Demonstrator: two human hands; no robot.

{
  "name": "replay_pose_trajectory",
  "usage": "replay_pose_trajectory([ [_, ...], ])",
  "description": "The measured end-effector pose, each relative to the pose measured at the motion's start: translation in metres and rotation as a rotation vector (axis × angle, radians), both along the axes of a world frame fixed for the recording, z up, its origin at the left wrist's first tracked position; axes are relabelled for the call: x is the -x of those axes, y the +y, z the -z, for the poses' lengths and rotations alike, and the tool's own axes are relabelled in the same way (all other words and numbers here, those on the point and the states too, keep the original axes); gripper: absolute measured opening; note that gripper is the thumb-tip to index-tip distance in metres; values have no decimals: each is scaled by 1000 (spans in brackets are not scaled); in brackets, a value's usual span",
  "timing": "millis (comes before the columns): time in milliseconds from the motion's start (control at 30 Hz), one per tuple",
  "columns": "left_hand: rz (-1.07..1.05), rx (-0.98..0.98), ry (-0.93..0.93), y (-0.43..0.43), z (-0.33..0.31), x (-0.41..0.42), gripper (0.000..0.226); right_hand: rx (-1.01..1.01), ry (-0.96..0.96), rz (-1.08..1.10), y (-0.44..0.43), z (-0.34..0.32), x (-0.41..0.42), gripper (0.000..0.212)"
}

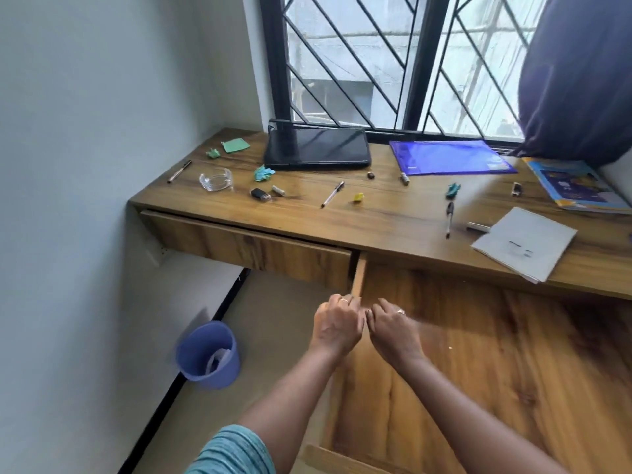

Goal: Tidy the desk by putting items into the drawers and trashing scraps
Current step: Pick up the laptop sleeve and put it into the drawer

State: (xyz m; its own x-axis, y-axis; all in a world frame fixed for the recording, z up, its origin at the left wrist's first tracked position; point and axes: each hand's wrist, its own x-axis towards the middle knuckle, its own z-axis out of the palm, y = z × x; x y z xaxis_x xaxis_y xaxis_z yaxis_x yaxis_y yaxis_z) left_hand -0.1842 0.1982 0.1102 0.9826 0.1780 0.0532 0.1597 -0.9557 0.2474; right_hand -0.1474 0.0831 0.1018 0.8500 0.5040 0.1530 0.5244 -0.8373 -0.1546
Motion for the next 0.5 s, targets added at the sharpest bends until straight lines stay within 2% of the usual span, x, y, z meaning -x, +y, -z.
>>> replay_pose_trajectory([
  [33, 36, 1, -35, 22, -1, -2, 30, -17, -26, 9, 21, 2, -4, 8],
  [67, 59, -7, -83, 44, -2, -5, 40, -27, 3, 19, 42, 2, -9, 18],
  [133, 58, 0, -113, 84, -4, -11, 49, -82, 44, 49, 83, 1, -14, 48],
  [167, 58, -2, -121, 104, -6, -15, 50, -102, 59, 72, 103, -1, -19, 51],
  [267, 65, -37, -100, 154, -7, -28, 46, -137, 60, 107, 151, -11, -30, 36],
  [333, 58, -44, -94, 181, -7, -37, 38, -137, 61, 144, 175, -15, -36, 34],
  [500, 54, 8, -83, 218, -21, -73, 47, -190, 126, 221, 208, -24, -69, 35],
])
